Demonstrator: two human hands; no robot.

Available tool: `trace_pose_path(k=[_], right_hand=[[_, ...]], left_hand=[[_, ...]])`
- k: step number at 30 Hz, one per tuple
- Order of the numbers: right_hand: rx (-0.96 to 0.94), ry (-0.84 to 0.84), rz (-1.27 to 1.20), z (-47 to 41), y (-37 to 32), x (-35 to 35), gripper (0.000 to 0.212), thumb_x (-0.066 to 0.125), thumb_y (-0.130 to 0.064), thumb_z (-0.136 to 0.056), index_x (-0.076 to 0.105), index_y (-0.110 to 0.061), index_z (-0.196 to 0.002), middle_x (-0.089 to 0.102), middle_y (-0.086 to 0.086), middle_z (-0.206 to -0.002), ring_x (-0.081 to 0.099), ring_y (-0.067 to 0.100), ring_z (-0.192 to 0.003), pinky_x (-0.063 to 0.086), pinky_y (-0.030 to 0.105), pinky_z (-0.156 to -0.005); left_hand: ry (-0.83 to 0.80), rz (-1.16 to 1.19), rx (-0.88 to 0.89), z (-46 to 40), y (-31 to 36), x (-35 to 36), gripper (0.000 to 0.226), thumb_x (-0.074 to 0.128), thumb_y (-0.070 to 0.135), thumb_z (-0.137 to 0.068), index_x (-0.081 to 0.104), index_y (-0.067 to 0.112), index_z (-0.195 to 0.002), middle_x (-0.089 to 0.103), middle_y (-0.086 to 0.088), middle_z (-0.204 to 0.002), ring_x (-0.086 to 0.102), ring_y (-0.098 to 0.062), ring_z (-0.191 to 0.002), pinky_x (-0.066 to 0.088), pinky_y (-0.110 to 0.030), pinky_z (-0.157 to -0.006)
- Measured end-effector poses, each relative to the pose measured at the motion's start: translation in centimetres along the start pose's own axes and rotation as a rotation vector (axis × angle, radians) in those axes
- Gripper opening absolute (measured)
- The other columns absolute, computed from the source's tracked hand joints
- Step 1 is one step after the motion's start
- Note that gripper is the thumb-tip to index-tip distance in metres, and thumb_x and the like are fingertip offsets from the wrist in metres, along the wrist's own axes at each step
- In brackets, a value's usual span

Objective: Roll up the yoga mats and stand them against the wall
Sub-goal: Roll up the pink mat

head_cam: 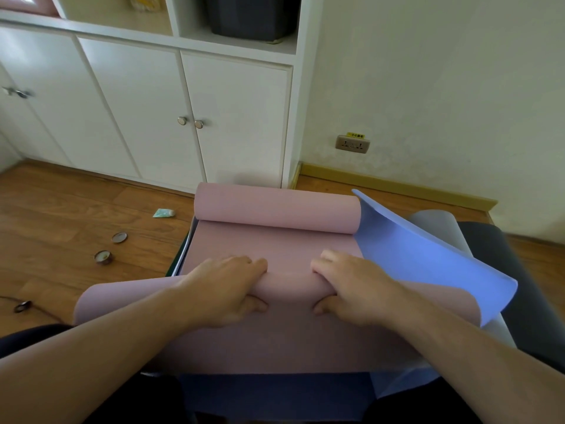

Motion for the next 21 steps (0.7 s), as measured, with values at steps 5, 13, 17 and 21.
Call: trace_pose_path(k=[5, 13, 17, 21], right_hand=[[0.015, 0.120, 0.033, -0.4, 0.0, -1.1, 0.037, 0.073, -0.047, -0.093, 0.057, -0.032, -0.123, 0.062, -0.007, -0.116, 0.060, 0.020, -0.104, 0.050, 0.038, -0.080], [-0.006, -0.005, 0.067, -1.7, 0.1, -1.2, 0.044, 0.070, -0.048, -0.096, 0.037, -0.024, -0.113, 0.059, 0.004, -0.116, 0.058, 0.026, -0.101, 0.043, 0.039, -0.077], [0.022, 0.015, 0.094, -2.5, 0.5, -0.7, 0.061, 0.080, -0.056, -0.084, 0.034, -0.025, -0.110, 0.062, 0.003, -0.111, 0.062, 0.027, -0.096, 0.050, 0.040, -0.074], [0.031, 0.007, 0.069, -3.3, 1.3, -0.3, 0.057, 0.077, -0.055, -0.089, 0.033, -0.025, -0.108, 0.064, 0.005, -0.107, 0.064, 0.029, -0.091, 0.050, 0.041, -0.070]], left_hand=[[0.083, -0.016, -0.083, -0.6, -0.7, -1.5, 0.043, 0.065, 0.059, -0.093, 0.055, 0.027, -0.120, 0.062, 0.007, -0.114, 0.062, -0.019, -0.106, 0.052, -0.039, -0.086], [0.016, -0.040, -0.025, -3.0, -0.5, -1.8, 0.046, 0.071, 0.047, -0.091, 0.034, 0.024, -0.106, 0.060, 0.001, -0.112, 0.061, -0.023, -0.103, 0.049, -0.037, -0.082], [-0.049, -0.092, -0.043, -3.7, -0.7, -1.3, 0.068, 0.078, 0.060, -0.079, 0.023, 0.028, -0.104, 0.056, 0.006, -0.103, 0.063, -0.022, -0.100, 0.044, -0.034, -0.076], [-0.040, -0.102, -0.056, -4.6, -0.8, -1.0, 0.058, 0.072, 0.062, -0.086, 0.035, 0.026, -0.110, 0.063, 0.001, -0.114, 0.064, -0.024, -0.105, 0.044, -0.037, -0.077]])
Point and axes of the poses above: each hand's wrist, its own z-axis away from the middle knuckle, its own x-axis out of the palm, y = z × x, the point moved 9 cm from there along -z, towards the middle knuckle
